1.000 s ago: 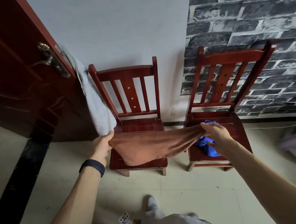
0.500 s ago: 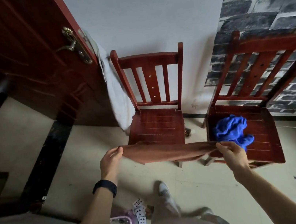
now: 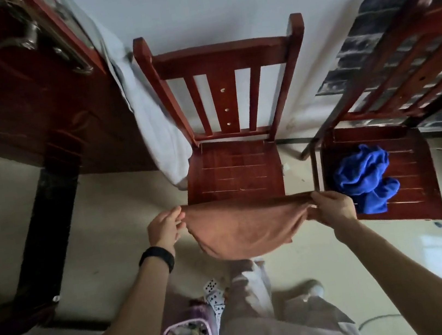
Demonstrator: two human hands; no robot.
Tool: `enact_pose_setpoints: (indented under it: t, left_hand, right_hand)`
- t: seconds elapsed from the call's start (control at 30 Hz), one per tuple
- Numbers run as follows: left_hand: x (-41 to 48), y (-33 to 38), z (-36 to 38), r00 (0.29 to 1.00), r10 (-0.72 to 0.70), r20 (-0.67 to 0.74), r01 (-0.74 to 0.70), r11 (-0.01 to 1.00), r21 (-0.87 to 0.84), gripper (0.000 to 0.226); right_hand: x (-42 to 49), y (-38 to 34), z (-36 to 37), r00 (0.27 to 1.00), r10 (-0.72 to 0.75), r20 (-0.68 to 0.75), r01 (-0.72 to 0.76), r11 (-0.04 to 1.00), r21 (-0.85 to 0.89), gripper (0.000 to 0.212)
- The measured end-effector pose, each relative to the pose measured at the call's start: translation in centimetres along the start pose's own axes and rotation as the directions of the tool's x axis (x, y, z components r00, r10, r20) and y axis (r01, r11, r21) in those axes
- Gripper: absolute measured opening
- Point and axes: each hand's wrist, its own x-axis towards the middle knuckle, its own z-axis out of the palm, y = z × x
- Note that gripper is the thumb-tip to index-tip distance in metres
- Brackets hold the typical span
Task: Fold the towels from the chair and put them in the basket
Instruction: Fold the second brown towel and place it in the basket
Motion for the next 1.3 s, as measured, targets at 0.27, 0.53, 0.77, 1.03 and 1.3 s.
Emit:
enact_pose_setpoints:
  t: [0.27, 0.53, 0.77, 1.03, 1.3]
  left_hand:
    - [13.8, 6.7, 6.7, 0.995, -0.035, 0.097, 0.029, 0.998, 0.063, 0.004]
    - [21.8, 7.8, 12.3, 0.944, -0.060, 0.324, 0.041, 0.997, 0.067, 0.017]
    - [25.5, -2.3, 11.9, 0.968, -0.072, 0.240, -0.093, 0.784, 0.614, 0.057]
    - [24.3, -12.4, 9.9, 0.996, -0.019, 0.087, -0.051, 0.684, 0.728, 0.038]
    - [25.5, -15.0, 9.7, 0.991, 0.121, 0.055, -0.123, 0.684, 0.719, 0.024]
  right_hand:
    - [10.2, -5.2, 9.1, 0.994, 0.104, -0.042, -0.097, 0.983, 0.154, 0.016]
    - [18.2, -6.0, 14.0, 1.000, 0.020, 0.022, -0.025, 0.969, 0.246, 0.065]
    - [19.8, 3.3, 13.1, 0.992, 0.119, -0.046, -0.127, 0.911, -0.392, 0.065]
    - [19.7, 13.5, 12.2, 0.991, 0.066, -0.117, -0.129, 0.715, -0.687, 0.044]
    - [22.0, 16.0, 12.5, 0.964, -0.164, -0.207, -0.037, 0.694, -0.719, 0.024]
